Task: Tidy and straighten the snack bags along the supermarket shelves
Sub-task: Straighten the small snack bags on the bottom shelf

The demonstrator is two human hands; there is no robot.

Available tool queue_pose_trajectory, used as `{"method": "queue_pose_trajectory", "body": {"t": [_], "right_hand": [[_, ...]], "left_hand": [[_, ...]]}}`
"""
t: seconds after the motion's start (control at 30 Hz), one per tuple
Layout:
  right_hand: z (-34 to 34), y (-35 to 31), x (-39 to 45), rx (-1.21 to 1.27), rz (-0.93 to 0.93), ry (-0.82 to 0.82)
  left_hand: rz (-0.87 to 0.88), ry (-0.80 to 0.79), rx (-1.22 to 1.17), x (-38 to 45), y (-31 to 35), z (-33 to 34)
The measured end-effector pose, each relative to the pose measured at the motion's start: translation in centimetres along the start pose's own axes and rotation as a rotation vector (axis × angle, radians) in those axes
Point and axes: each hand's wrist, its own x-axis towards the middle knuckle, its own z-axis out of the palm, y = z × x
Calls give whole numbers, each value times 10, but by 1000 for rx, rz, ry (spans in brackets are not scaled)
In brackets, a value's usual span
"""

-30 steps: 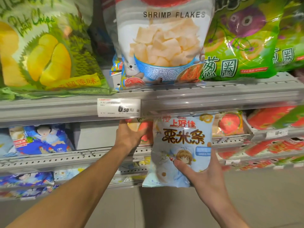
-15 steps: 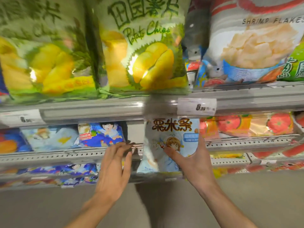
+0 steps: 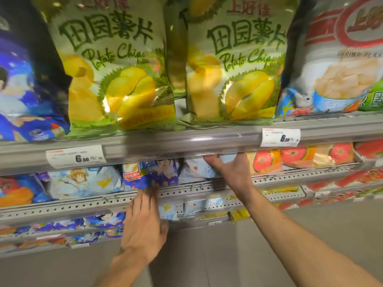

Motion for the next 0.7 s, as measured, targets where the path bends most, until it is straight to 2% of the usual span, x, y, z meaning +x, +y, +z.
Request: {"method": "queue_pose_trajectory", "body": {"t": [0.1, 0.2, 0.4, 0.53, 0.7], "right_hand": [[6, 8, 5, -26, 82, -10], [7, 20, 10, -44, 79, 5], [8, 34, 30, -175, 33, -134], [13, 29, 44, -306, 123, -191], [8, 41, 40, -327, 19, -163]], "left_hand": [[14, 20, -61, -1, -3, -2], [20, 26, -82, -1, -4, -1], [-42, -5, -52, 1, 3, -1], [-49, -3, -88, 1, 4, -1], [-60, -39, -81, 2, 2, -3]]}}
